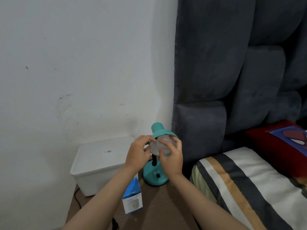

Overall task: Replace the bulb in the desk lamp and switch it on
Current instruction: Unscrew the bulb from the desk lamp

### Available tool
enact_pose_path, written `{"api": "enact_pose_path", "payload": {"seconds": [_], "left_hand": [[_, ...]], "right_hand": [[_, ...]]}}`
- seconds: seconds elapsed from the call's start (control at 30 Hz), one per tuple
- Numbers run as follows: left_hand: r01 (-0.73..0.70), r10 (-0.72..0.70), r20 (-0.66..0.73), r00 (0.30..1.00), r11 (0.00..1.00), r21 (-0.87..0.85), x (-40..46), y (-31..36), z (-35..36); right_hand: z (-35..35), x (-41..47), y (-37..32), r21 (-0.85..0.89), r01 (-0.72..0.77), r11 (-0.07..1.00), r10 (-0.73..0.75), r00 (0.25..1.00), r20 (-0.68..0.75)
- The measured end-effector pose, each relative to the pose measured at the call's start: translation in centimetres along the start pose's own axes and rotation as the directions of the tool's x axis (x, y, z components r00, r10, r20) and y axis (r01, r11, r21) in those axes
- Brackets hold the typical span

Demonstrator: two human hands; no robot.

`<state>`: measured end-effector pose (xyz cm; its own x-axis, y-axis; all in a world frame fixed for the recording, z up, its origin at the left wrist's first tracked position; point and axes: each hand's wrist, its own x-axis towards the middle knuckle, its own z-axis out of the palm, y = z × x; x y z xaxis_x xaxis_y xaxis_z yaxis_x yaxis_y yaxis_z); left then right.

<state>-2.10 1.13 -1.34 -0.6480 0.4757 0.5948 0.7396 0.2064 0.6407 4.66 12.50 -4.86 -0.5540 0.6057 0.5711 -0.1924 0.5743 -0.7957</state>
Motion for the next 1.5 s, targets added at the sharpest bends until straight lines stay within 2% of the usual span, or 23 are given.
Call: {"api": "enact_pose_path", "payload": {"seconds": [0.1, 0.2, 0.3, 0.6, 0.73, 0.87, 0.97, 1.2, 1.33, 1.5], "left_hand": [[-0.008, 0.008, -0.005, 1.000, 1.000, 0.000, 0.0, 0.1, 0.0], [-0.002, 0.002, 0.001, 1.000, 1.000, -0.005, 0.0, 0.2, 0.1], [0.002, -0.002, -0.010, 1.000, 1.000, -0.001, -0.1, 0.2, 0.1], [-0.009, 0.009, 0.005, 1.000, 1.000, 0.023, 0.1, 0.0, 0.1], [0.001, -0.001, 0.006, 1.000, 1.000, 0.018, 0.2, 0.1, 0.1], [0.010, -0.011, 0.006, 1.000, 1.000, 0.027, 0.3, 0.3, 0.1], [0.012, -0.012, 0.006, 1.000, 0.999, 0.038, 0.3, 0.2, 0.1], [0.045, -0.046, 0.018, 0.999, 0.998, 0.033, 0.4, 0.0, -0.1], [0.023, -0.025, 0.034, 0.999, 0.999, 0.038, 0.5, 0.1, -0.2], [0.036, -0.037, 0.024, 0.999, 0.999, 0.030, 0.6, 0.2, -0.2]], "right_hand": [[-0.1, -0.1, 0.0, 0.057, -0.030, 0.998, 0.032, 0.999, -0.025], [0.1, -0.2, -0.6, 0.144, -0.124, 0.982, 0.139, 0.986, -0.095], [0.6, -0.1, -0.7, 0.114, -0.176, 0.978, 0.186, 0.979, -0.084], [-0.1, 0.0, 0.2, -0.048, -0.018, 0.999, 0.019, 0.999, 0.031], [-0.2, -0.1, 0.1, -0.100, -0.028, 0.995, 0.033, 0.998, 0.047], [0.3, -0.5, 0.3, -0.002, -0.095, 0.995, 0.095, 0.995, -0.030], [0.7, -0.3, 0.2, 0.015, -0.134, 0.991, 0.134, 0.991, -0.023], [0.5, 0.0, 0.2, -0.048, -0.046, 0.998, 0.048, 0.999, 0.024], [0.5, 0.1, 0.5, -0.172, 0.066, 0.983, -0.059, 0.997, 0.046], [0.5, -0.2, 0.3, -0.005, 0.014, 1.000, -0.014, 1.000, -0.006]]}}
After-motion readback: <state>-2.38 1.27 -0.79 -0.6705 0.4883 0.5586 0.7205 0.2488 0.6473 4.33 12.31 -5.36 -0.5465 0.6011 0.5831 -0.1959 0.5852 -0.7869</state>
